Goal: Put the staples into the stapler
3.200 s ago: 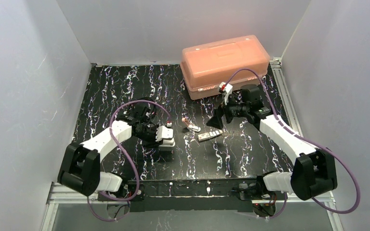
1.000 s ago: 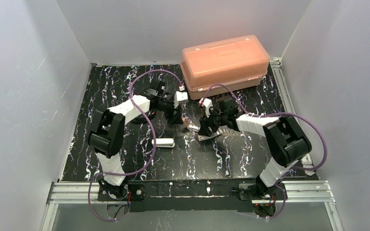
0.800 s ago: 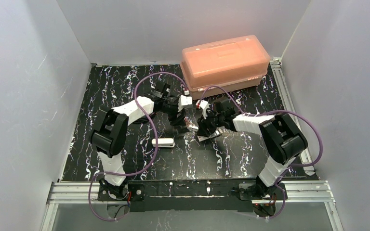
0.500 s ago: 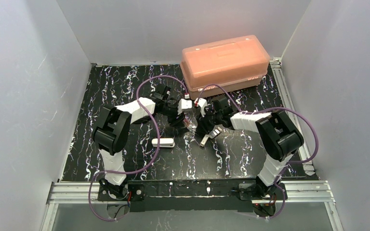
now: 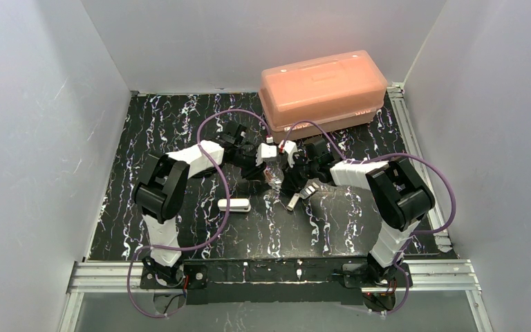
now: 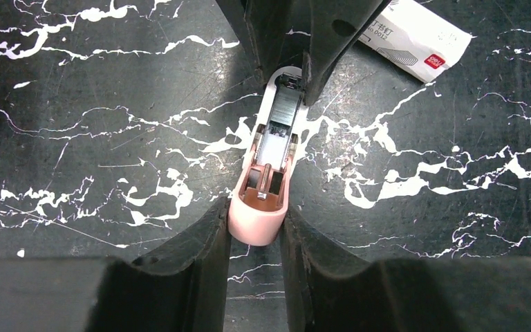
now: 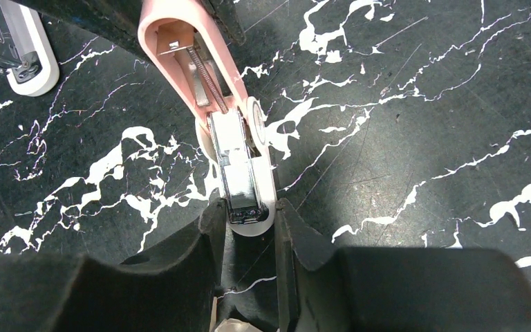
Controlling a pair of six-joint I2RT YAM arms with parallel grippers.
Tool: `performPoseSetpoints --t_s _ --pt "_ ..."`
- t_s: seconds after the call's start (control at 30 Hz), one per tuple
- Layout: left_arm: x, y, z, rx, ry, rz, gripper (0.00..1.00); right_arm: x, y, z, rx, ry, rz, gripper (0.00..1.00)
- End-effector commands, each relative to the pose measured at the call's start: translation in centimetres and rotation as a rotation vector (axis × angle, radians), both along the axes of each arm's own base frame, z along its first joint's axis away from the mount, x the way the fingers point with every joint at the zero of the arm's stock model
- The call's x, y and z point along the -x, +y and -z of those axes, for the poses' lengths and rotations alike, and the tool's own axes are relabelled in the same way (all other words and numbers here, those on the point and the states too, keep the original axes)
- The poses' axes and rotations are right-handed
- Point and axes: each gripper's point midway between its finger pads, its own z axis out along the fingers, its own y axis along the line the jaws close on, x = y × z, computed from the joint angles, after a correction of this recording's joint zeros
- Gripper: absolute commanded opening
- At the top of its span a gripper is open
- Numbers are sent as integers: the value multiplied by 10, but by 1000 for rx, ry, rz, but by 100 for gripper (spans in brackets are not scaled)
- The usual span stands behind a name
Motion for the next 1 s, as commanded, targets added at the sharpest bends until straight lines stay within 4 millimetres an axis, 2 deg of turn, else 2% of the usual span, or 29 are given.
performPoseSetpoints --t_s 0.0,0.2,0.4,0.6,0.77,0.87,0.97 --pt "12 -15 0 5 28 12 15 0 1 14 29 9 -13 22" --pt "17 -33 9 -6 63 -26 11 8 3 13 -1 10 -36 17" --pt "21 -38 16 -17 79 -37 12 14 2 15 -29 21 -49 14" --pt "23 -39 15 -16 70 -29 23 16 -1 13 -75 24 -50 14" --pt "26 -38 17 -28 57 -6 26 18 -3 14 -93 29 -48 14" --pt "25 -34 17 -44 30 6 37 19 -4 14 -101 29 -48 15" --pt "22 -29 19 -71 -4 17 51 19 -6 15 -103 24 -48 17"
